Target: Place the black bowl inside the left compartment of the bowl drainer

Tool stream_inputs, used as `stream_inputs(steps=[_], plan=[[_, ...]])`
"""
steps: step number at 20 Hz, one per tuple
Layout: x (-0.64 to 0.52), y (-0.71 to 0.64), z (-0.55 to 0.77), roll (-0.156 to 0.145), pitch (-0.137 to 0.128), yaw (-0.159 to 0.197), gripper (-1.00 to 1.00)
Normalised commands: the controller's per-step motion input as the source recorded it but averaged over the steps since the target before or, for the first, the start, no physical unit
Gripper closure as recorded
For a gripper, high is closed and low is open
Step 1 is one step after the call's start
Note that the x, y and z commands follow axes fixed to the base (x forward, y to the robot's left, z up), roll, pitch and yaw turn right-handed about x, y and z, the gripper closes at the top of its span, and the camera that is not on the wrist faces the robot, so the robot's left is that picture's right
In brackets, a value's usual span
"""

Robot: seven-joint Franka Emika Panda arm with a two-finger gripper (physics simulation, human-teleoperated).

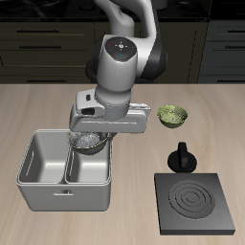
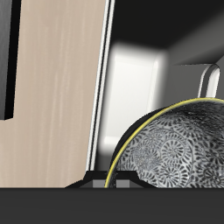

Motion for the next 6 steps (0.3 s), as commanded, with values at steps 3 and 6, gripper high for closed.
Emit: stream_inputs(steps=[3,6], plan=[[0.07,-0.07,-0.26,-0.033,0.05,0.0,1.0],[0.0,-0.13,-0.14,-0.144,0.033,0.029,1.0]])
